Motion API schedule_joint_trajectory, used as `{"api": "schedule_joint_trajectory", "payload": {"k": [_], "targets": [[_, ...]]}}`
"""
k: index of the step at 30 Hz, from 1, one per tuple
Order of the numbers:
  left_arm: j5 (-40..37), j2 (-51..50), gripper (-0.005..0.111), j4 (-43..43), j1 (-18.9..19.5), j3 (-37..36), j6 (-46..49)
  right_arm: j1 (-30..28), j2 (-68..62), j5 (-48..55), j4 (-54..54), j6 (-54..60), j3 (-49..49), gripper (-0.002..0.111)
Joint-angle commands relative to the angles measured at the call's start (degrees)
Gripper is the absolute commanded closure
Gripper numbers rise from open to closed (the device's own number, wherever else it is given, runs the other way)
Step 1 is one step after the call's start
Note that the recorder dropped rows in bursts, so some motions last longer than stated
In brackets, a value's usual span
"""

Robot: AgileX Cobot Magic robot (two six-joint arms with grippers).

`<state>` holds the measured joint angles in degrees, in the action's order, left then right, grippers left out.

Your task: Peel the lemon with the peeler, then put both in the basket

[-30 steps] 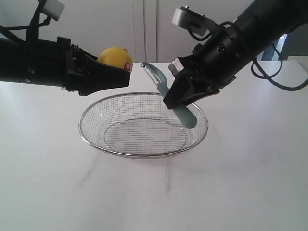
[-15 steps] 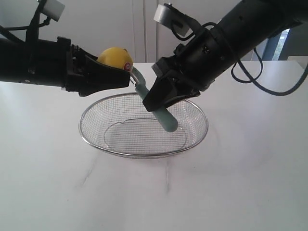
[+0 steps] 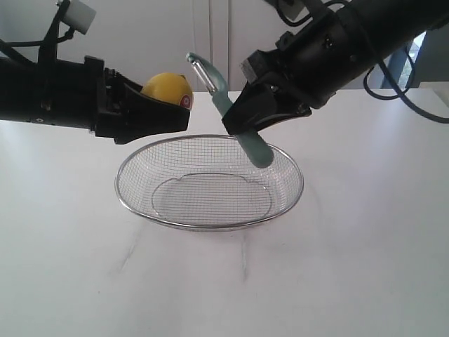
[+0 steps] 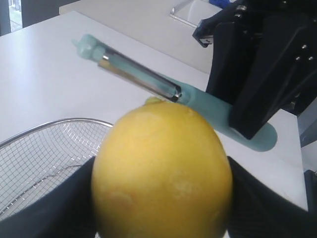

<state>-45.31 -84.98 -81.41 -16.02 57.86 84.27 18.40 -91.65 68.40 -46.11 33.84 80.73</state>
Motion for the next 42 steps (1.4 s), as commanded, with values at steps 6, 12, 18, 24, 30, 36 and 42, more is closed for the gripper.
{"api": "schedule_joint_trajectory", "payload": {"k": [6,12,18,24,30,36,42], "targets": [[-1.4,0.3,0.107,-1.6,-0.3,-0.1,0.3,-0.3,-0.6,-0.3,-0.3,-0.2,-0.9,0.108],[-1.4,0.3,0.107,-1.6,-0.3,-0.1,0.2,-0.2,-1.9,-1.2,-0.5,-0.2,-4.0,0.108],[-1.4,0.3,0.107,-1.6,-0.3,-0.1,0.2,-0.2,-2.4,-0.6,-1.9,0.4,-4.3,0.108],[-1.4,0.3,0.107,-1.6,-0.3,-0.1,0.2,-0.2,-2.6,1.4,-6.7,3.6,-4.3,0.108],[-1.4,0.3,0.107,-1.6,-0.3,-0.1,0.2,-0.2,-2.4,1.6,-6.7,3.6,-4.3,0.108],[-1.4,0.3,0.107,-1.6,-0.3,-0.1,0.2,-0.2,-0.7,0.9,-6.4,3.4,-4.3,0.108],[-1.4,0.3,0.107,-1.6,-0.3,-0.1,0.2,-0.2,0.7,-0.6,-6.1,3.2,-4.3,0.108]]}}
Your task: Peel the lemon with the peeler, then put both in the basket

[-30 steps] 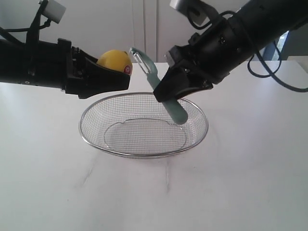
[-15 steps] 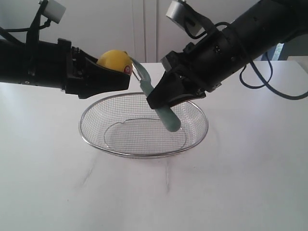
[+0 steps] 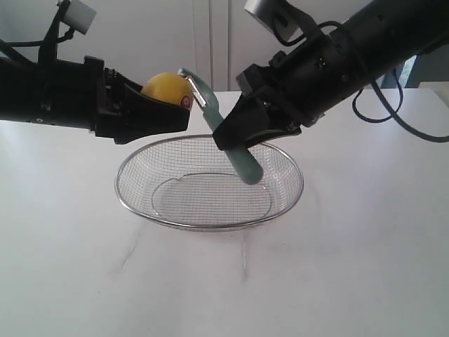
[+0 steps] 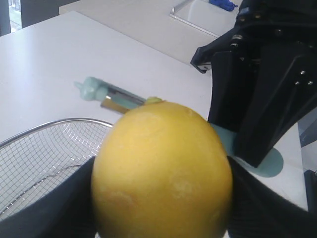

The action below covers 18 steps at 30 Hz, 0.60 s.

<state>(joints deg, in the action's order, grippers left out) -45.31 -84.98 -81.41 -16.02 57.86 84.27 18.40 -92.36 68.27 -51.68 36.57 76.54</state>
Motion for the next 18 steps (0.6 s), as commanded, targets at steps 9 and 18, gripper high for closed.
{"api": "schedule_joint_trajectory", "payload": {"k": [9,18], "targets": [[-1.4,0.3,0.107,-1.6,-0.3,-0.1,0.2,-0.2,4.2,-0.7,0.3,0.5,-0.1,0.108],[-1.3,0.3,0.107,-1.6,-0.3,-0.1,0.2,-0.2,4.2,-0.6,2.3,0.1,-0.1,0.108]]}}
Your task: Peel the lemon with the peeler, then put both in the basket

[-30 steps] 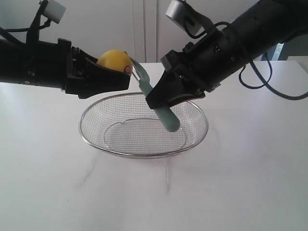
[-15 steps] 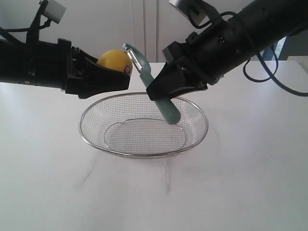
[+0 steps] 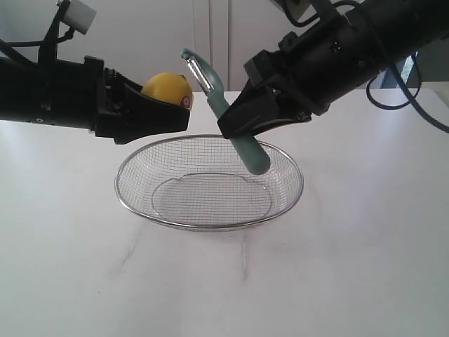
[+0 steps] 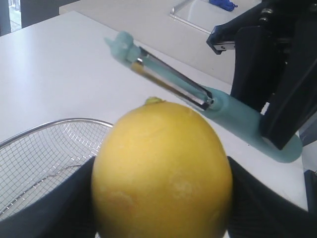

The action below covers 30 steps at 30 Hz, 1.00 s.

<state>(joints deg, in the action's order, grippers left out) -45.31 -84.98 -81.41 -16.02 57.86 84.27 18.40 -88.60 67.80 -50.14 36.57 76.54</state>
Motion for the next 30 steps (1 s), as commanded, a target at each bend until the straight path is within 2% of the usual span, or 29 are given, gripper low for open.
{"api": "schedule_joint_trajectory", "payload": {"k": [1,9,15,30], "targets": [[-1.3,0.3,0.107,-1.6,-0.3,-0.1,0.2,-0.2,0.5,-0.1,1.6,-0.8,-0.1,0.108],[-1.8,0.3,0.107,-1.6,-0.3,-0.1,0.2,-0.2,0.3,-0.6,4.9,-3.6,-0.2,0.108],[-1.9,0.3,0.107,-2.5,-0.3,-0.1,0.2,-0.2,0.0,-1.5,4.7,-3.7,-3.9,0.108],[-2.0,0.3,0.107,-2.8,-0.3,-0.1,0.2,-0.2,-1.3,-0.1,-1.9,-0.5,-5.4,0.108]]}}
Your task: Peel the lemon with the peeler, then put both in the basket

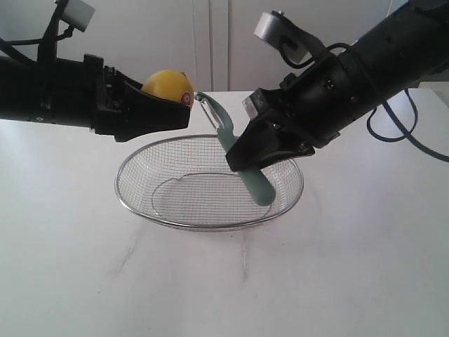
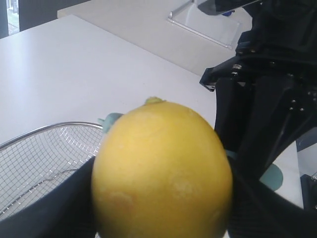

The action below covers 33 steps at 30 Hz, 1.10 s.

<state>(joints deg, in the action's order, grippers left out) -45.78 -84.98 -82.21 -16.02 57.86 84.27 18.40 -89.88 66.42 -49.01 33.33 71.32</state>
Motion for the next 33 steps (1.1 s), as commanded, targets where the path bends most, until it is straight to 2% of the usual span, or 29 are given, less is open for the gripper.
{"api": "schedule_joint_trajectory", "payload": {"k": [1,16,33], "targets": [[-1.6,0.3,0.107,-2.0,-0.3,-0.1,0.2,-0.2,0.0,1.3,-3.4,2.9,-0.2,0.108],[-1.6,0.3,0.107,-2.0,-0.3,-0.1,0.5,-0.2,3.2,-4.5,-4.5,4.7,0.0,0.108],[-1.6,0.3,0.107,-2.0,-0.3,-0.1,0.5,-0.2,2.3,-6.3,-4.5,3.8,0.0,0.108]]}}
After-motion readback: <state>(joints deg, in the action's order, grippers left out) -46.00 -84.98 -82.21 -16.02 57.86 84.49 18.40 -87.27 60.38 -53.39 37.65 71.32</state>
